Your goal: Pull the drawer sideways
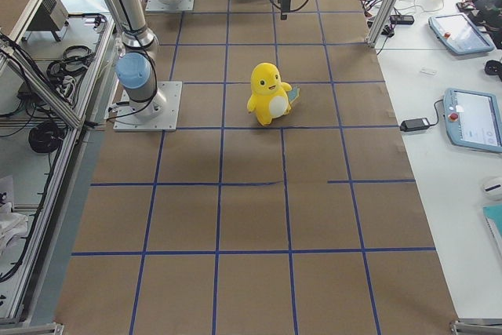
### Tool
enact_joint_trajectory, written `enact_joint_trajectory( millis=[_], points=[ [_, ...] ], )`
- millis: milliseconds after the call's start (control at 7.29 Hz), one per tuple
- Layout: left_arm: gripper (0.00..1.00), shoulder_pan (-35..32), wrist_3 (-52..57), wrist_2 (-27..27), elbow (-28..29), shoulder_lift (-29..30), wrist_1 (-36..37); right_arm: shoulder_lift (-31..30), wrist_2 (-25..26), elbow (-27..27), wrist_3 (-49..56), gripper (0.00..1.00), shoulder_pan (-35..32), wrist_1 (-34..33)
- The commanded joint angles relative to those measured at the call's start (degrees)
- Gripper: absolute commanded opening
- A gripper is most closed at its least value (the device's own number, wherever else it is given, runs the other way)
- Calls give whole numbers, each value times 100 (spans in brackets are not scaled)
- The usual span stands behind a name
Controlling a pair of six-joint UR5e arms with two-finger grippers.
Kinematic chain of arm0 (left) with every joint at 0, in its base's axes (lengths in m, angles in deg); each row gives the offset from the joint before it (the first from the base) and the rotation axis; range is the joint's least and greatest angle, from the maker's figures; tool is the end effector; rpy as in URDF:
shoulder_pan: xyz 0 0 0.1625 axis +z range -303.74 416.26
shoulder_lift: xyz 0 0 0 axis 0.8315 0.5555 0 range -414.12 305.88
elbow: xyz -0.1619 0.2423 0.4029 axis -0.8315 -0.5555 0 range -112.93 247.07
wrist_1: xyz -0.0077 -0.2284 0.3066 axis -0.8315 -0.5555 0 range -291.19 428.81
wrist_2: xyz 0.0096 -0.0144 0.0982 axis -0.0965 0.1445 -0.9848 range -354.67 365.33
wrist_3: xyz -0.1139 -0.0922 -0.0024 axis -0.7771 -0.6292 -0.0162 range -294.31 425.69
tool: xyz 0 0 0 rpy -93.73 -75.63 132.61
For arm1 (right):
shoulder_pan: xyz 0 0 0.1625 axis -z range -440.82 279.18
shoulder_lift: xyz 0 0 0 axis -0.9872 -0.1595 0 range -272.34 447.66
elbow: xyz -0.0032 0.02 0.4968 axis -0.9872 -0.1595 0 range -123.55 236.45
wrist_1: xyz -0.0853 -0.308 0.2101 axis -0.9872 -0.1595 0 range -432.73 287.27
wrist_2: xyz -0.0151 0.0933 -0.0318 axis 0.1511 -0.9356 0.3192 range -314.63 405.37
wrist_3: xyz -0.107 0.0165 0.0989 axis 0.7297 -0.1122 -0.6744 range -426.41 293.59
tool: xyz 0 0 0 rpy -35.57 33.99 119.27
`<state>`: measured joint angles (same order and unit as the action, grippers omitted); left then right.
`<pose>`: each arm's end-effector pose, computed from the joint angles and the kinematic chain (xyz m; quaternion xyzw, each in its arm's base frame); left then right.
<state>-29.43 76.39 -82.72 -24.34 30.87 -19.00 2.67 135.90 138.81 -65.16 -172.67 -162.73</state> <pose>-0.1057 -0.4374 0.5447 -0.0564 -0.9970 0.0522 0.0103 0.1483 -0.5033 0.5325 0.0268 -0.9994 0.0230 0.0045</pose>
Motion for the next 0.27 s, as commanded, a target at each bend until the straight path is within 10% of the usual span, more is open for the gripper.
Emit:
enact_joint_trajectory(
  millis=[0,137],
  points=[
    [100,8,-14,8,-26,-9,18,0,0,0,-1,100,0,0],
    [100,8,-6,8,-34,0,9,0,0,0,7,100,0,0]
  ],
)
